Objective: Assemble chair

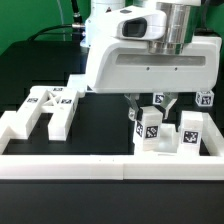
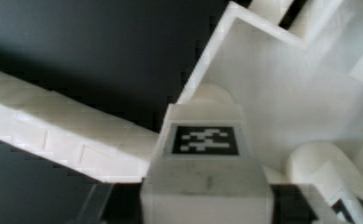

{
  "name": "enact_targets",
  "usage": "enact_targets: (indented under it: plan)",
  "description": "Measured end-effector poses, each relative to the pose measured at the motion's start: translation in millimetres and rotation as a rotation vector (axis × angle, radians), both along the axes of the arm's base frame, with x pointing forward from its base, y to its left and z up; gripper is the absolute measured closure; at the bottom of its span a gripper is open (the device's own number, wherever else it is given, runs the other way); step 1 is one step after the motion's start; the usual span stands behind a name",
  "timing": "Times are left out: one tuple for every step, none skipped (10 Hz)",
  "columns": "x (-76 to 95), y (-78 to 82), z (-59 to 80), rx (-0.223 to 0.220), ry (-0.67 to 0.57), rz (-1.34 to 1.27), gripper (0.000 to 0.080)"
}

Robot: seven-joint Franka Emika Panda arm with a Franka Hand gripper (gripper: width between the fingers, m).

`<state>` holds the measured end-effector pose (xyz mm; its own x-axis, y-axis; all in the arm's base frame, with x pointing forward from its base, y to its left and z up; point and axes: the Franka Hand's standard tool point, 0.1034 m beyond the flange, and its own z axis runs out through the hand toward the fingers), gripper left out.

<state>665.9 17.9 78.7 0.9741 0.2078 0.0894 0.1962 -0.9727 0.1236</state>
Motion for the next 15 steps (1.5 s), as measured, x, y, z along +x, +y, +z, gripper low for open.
enact_targets:
  plan:
    - [-0.1, -1.9, -0.5, 0.012, -0.010, -0.109, 0.0504]
    - [0.2, -1.8, -0.8, 0.024, -0.022, -0.217, 0.0504]
    - [1.3, -1.3, -0.9, 0.031, -0.033, -0.305, 0.0504]
    - [2.2, -0.1, -1.1, 0.038, -0.042, -0.374, 0.0504]
    - [2.7, 0.1, -1.3, 0.055, -0.058, -0.497, 0.0504]
    - [3.7, 0.0, -1.4, 0.069, -0.073, -0.596, 0.0504]
    - [4.0, 0.1, -1.9, 0.090, -0.084, -0.715, 0.0504]
    - [5.1, 0.7, -2.2, 0.102, -0.095, -0.816, 0.0505]
    - [5.3, 1.5, -2.2, 0.110, -0.101, -0.884, 0.0505]
    - [4.9, 3.4, -2.5, 0.120, -0.106, -0.959, 0.0505]
    - [4.7, 5.2, -2.6, 0.134, -0.111, -1.044, 0.0505]
    - [4.6, 6.6, -2.7, 0.144, -0.114, -1.098, 0.0505]
    - [4.5, 8.9, -2.9, 0.160, -0.121, -1.202, 0.0505]
    - [4.7, 10.5, -2.8, 0.175, -0.127, -1.277, 0.0505]
    - [5.1, 10.3, -2.7, 0.182, -0.132, -1.316, 0.0505]
